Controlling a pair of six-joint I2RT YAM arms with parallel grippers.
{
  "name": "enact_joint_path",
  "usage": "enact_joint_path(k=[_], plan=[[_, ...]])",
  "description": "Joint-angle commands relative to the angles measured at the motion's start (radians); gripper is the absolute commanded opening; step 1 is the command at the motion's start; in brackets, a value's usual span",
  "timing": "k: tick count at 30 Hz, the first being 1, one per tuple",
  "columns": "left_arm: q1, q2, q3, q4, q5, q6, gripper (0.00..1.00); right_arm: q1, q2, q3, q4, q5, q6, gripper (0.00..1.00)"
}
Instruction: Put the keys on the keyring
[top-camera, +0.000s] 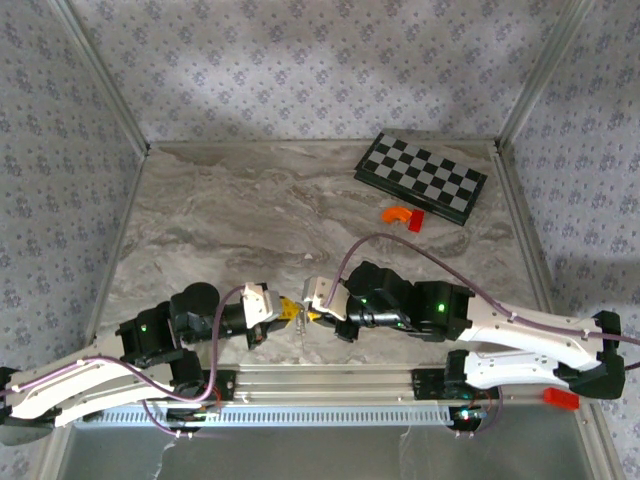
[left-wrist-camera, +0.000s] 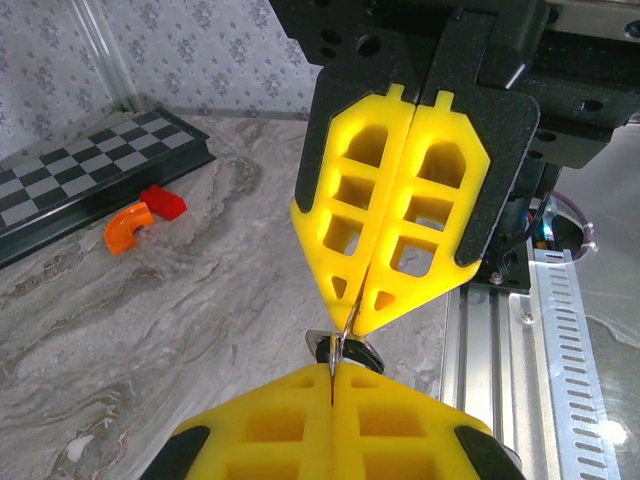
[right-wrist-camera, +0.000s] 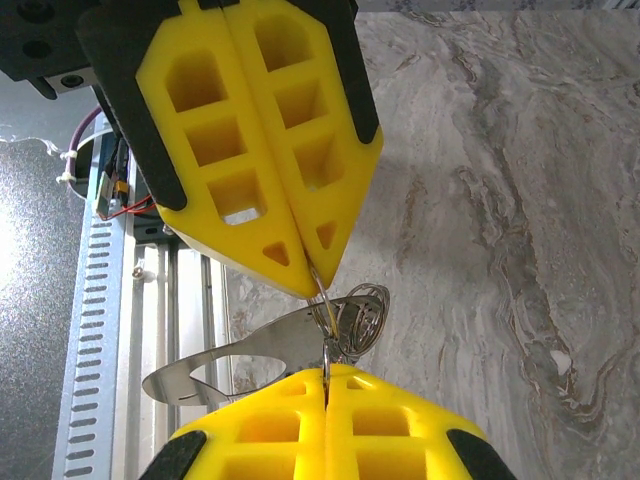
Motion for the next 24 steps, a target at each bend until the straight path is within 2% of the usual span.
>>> enact_joint_path(k=[1, 24], plan=[[-0.009, -0.009, 0.023, 0.026, 0.011, 0.01, 0.0, -0.006, -0.015, -0.012, -0.003, 0.014, 0.014, 0.0], [-0.01, -0.008, 0.023, 0.026, 0.011, 0.011, 0.0, -0.011, -0.012, -0.017, 0.017, -0.017, 0.014, 0.0]])
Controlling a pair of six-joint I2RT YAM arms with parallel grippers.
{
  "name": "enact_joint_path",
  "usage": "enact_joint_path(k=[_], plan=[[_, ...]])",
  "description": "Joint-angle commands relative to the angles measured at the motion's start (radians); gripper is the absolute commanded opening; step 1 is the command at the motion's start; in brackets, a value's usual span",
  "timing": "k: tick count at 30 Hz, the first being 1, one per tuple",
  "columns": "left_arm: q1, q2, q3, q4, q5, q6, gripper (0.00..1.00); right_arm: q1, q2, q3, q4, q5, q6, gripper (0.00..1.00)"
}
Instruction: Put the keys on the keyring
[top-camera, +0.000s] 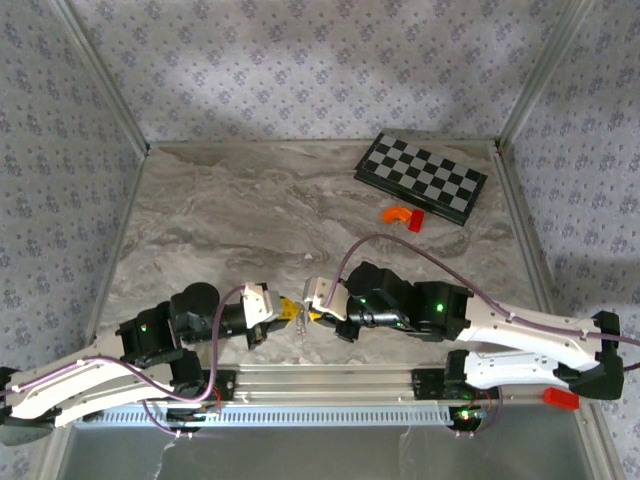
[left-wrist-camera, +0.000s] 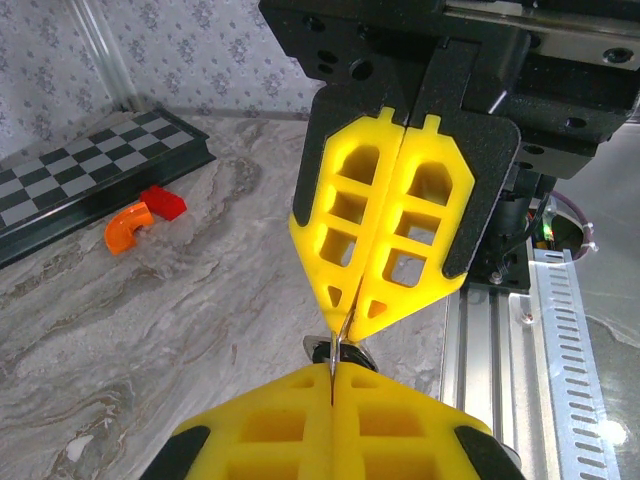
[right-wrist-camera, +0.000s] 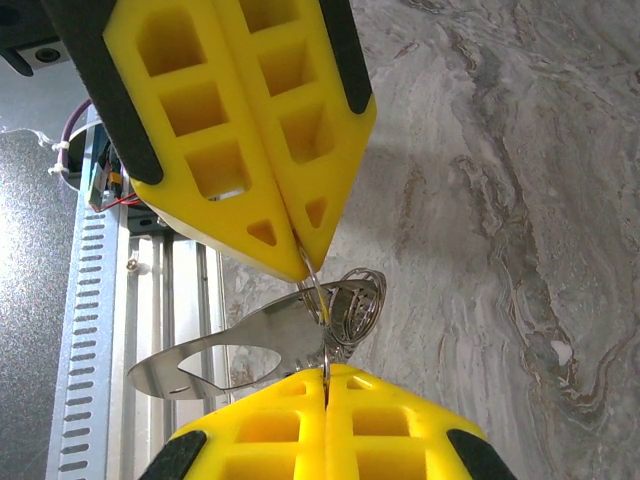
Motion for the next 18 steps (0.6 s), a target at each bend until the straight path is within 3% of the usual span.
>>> enact_joint_path(k=[1, 18], plan=[[-0.01, -0.008, 0.023, 0.025, 0.01, 0.012, 0.0, -0.004, -0.01, -0.002, 0.018, -0.02, 0.014, 0.0], [-0.01, -0.011, 0.029, 0.02, 0.008, 0.015, 0.0, -0.004, 0.002, 0.004, 0.017, -0.025, 0.022, 0.0]])
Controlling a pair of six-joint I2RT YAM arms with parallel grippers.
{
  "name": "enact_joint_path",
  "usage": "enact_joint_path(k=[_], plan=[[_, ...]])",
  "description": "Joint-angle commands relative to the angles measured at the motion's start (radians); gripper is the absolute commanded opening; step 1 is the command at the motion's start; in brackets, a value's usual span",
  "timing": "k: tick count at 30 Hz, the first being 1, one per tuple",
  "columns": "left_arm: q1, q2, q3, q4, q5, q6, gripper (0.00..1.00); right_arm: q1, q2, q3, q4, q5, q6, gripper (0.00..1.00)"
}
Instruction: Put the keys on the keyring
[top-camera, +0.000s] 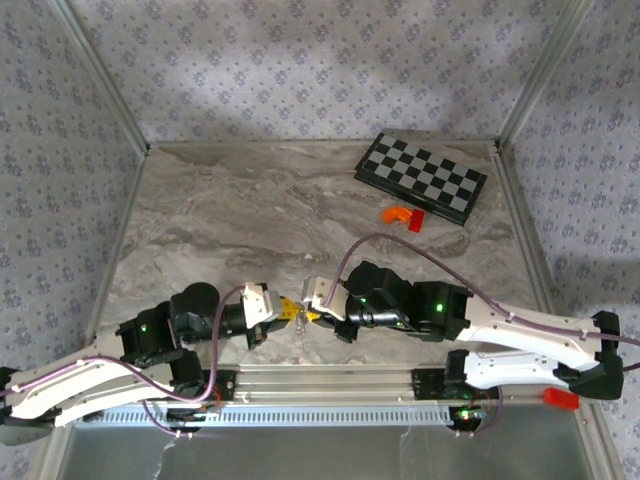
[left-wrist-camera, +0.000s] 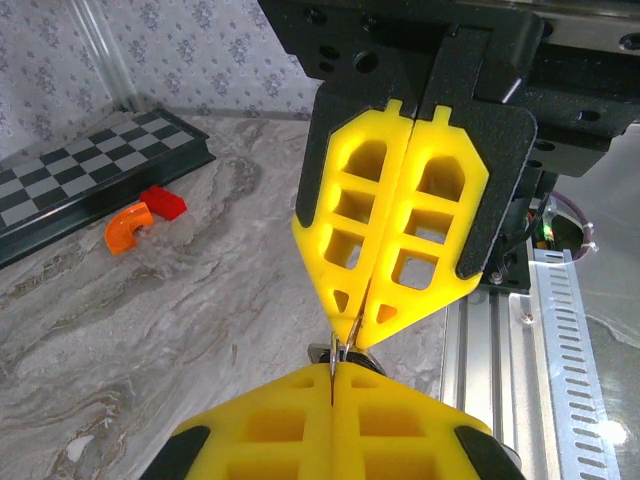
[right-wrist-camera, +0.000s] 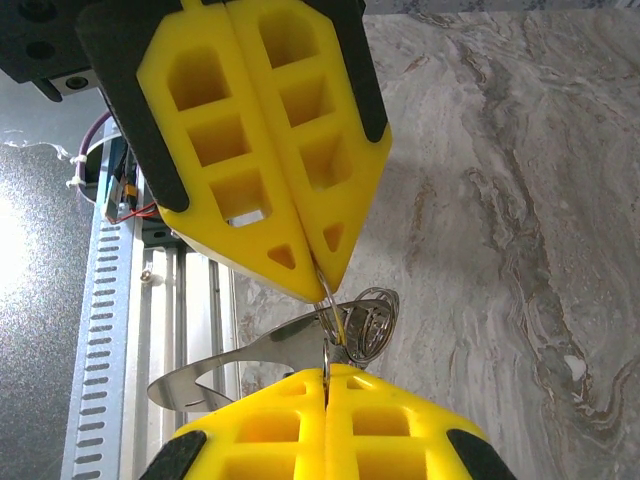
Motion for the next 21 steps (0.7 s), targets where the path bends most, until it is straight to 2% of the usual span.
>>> enact_joint_path(k=[1, 21], plan=[[-0.011, -0.011, 0.029, 0.02, 0.008, 0.015, 0.0, -0.005, -0.003, 0.003, -0.01, 0.005, 0.015, 0.0], [-0.01, -0.006, 0.029, 0.023, 0.011, 0.017, 0.0, -0.019, -0.002, 0.006, 0.007, 0.001, 0.0, 0.0]])
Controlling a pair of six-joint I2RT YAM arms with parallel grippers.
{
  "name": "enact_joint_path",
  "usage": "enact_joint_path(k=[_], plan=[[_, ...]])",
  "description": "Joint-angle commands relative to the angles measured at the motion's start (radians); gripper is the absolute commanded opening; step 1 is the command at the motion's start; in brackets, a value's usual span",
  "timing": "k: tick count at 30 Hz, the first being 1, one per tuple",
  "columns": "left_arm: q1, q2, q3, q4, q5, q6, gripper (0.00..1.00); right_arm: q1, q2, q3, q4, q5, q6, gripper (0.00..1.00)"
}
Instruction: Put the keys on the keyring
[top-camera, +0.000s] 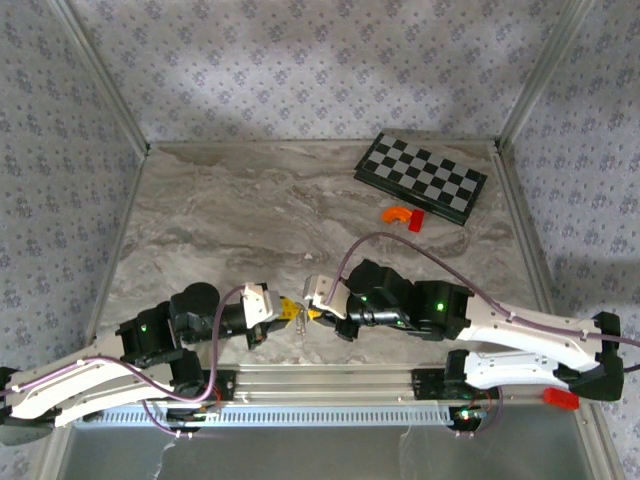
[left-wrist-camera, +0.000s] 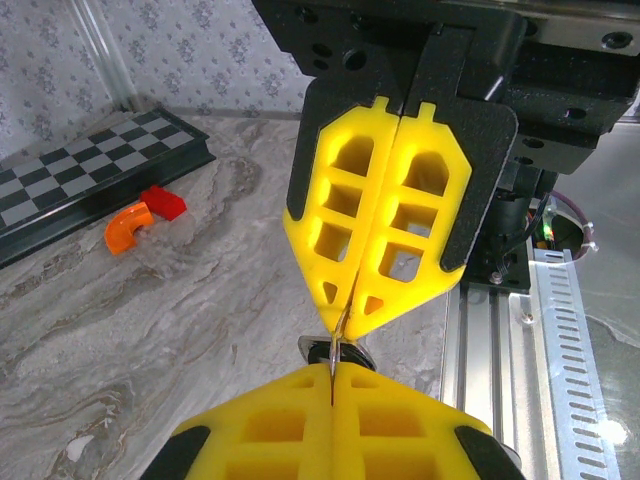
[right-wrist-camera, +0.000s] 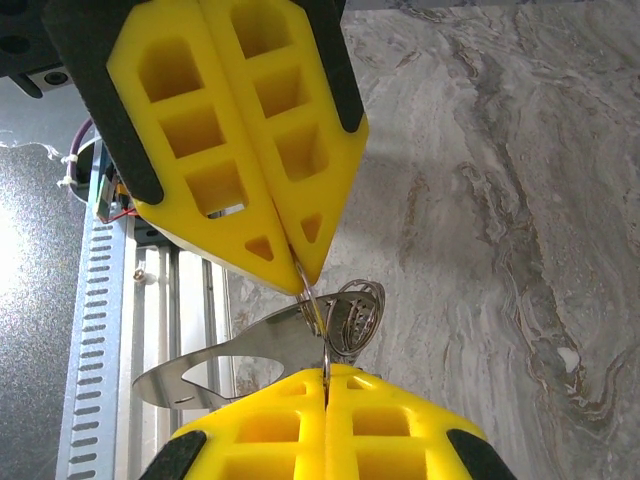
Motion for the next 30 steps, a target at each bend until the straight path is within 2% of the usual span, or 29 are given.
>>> enact_joint_path(k=[1, 15, 30], plan=[[-0.01, -0.006, 0.029, 0.022, 0.011, 0.016, 0.0, -0.007, 0.0, 0.006, 0.013, -0.006, -0.003, 0.0], [-0.01, -0.006, 0.026, 0.024, 0.007, 0.015, 0.0, -0.004, 0.003, 0.003, 0.027, -0.022, 0.0, 0.0], [-0.01, -0.011, 0.024, 0.022, 0.001, 0.015, 0.0, 0.01, -0.009, -0.008, -0.014, 0.015, 0.004, 0.0]])
